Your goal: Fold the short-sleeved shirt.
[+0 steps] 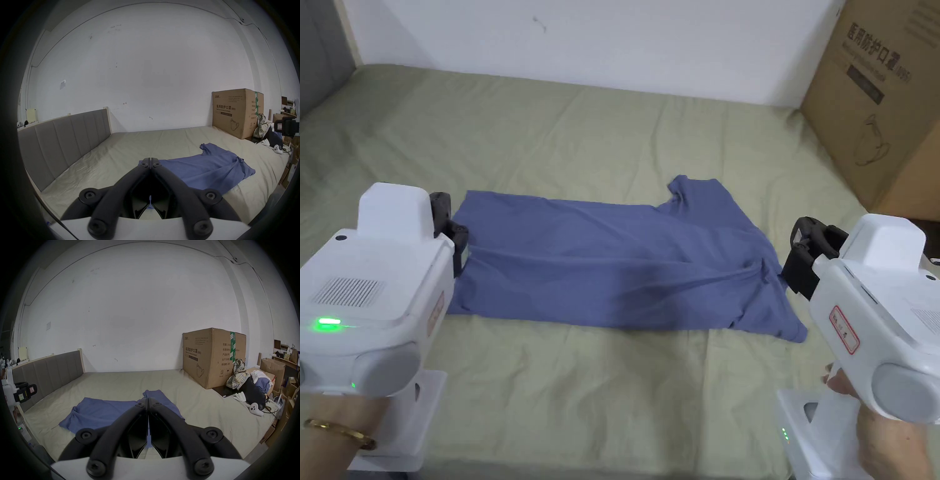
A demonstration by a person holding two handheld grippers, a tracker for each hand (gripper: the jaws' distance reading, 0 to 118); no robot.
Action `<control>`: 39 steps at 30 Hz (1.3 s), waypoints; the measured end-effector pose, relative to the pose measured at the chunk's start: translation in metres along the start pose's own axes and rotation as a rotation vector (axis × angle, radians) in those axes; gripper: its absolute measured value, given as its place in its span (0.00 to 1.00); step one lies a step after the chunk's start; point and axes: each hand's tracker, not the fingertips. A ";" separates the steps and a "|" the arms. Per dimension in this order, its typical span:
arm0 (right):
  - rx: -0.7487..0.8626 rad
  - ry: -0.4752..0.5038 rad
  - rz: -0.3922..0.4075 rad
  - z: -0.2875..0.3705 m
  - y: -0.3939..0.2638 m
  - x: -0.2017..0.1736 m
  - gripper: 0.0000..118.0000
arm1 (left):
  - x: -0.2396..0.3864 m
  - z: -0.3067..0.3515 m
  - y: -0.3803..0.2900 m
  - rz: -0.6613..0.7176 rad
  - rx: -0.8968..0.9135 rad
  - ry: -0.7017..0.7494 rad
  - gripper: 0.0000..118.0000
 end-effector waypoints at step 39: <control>-0.190 0.002 0.033 -0.064 -0.029 -0.004 0.00 | -0.056 -0.228 -0.104 0.205 -1.024 0.033 0.02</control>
